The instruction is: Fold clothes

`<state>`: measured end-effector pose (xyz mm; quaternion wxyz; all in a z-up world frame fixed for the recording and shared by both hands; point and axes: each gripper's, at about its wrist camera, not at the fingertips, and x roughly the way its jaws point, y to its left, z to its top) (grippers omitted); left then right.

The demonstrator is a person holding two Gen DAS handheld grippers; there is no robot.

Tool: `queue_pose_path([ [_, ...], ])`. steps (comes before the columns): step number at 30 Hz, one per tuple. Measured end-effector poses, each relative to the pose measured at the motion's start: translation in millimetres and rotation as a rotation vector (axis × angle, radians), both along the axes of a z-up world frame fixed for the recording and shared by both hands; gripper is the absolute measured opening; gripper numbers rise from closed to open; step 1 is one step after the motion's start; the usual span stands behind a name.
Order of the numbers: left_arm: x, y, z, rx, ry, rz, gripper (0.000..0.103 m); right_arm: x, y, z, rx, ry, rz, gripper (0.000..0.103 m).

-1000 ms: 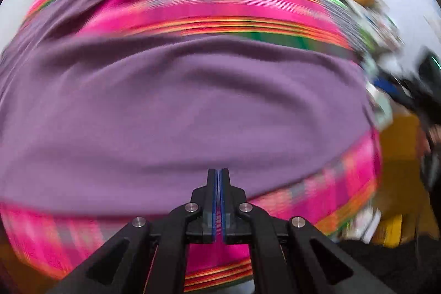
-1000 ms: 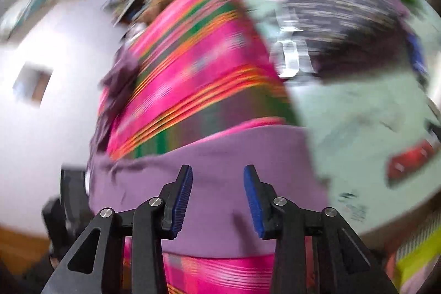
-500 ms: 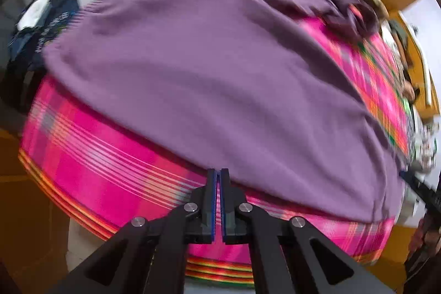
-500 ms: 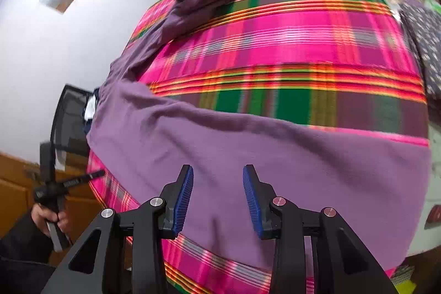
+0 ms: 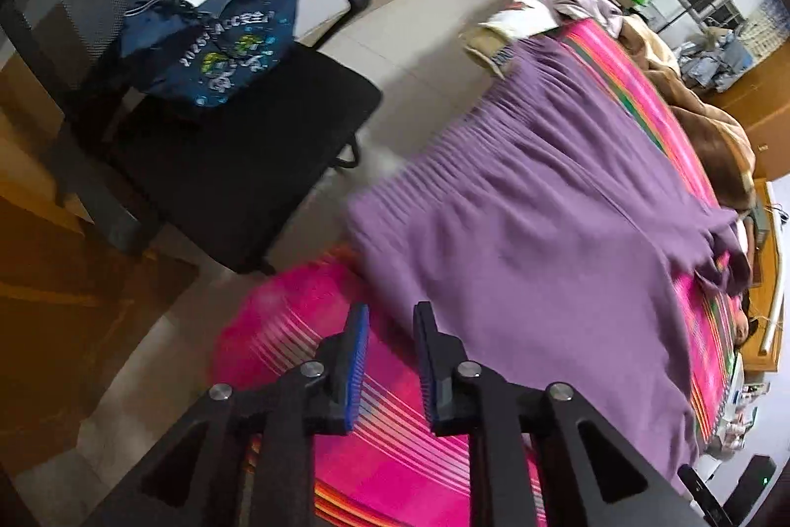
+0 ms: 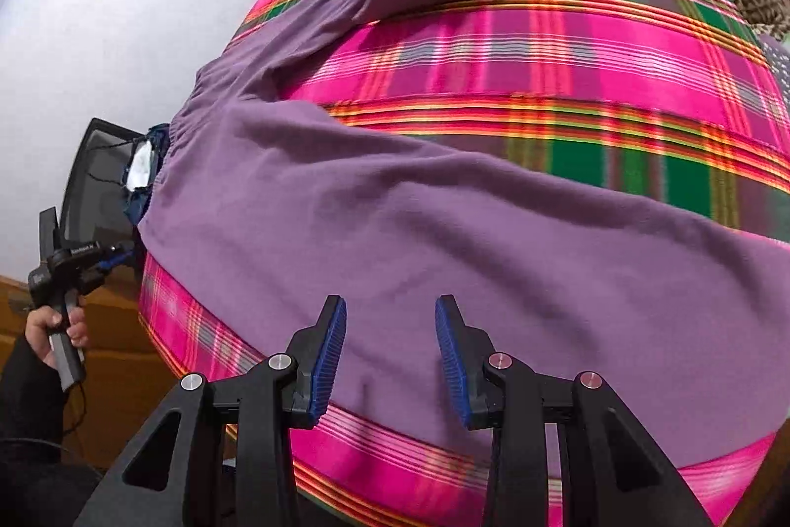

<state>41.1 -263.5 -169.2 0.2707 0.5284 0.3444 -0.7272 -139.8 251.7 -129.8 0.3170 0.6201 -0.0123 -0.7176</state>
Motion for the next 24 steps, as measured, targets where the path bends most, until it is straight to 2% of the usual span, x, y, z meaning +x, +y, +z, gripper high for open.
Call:
queue_pose_path([
  [4, -13.4, -18.0, -14.4, -0.009, -0.044, -0.08, 0.025, 8.4, -33.5, 0.5, 0.025, -0.004, -0.019, 0.039],
  [8, -22.8, -18.9, -25.5, -0.003, -0.07, -0.143, 0.027, 17.6, -65.9, 2.1, 0.054, -0.002, -0.001, 0.039],
  [16, -29.2, -30.0, -44.4, 0.04, -0.044, -0.148, 0.032, 34.5, -122.9, 6.5, 0.143, 0.009, 0.112, 0.04],
  [20, -26.6, -35.1, -46.9, 0.062, -0.015, -0.153, 0.032, 37.0, -142.8, 4.1, 0.177, 0.005, 0.154, 0.04],
  [24, -22.7, -38.7, -43.4, 0.078, 0.021, -0.16, 0.022, 39.7, -161.8, 5.0, 0.189, 0.011, 0.186, 0.04],
])
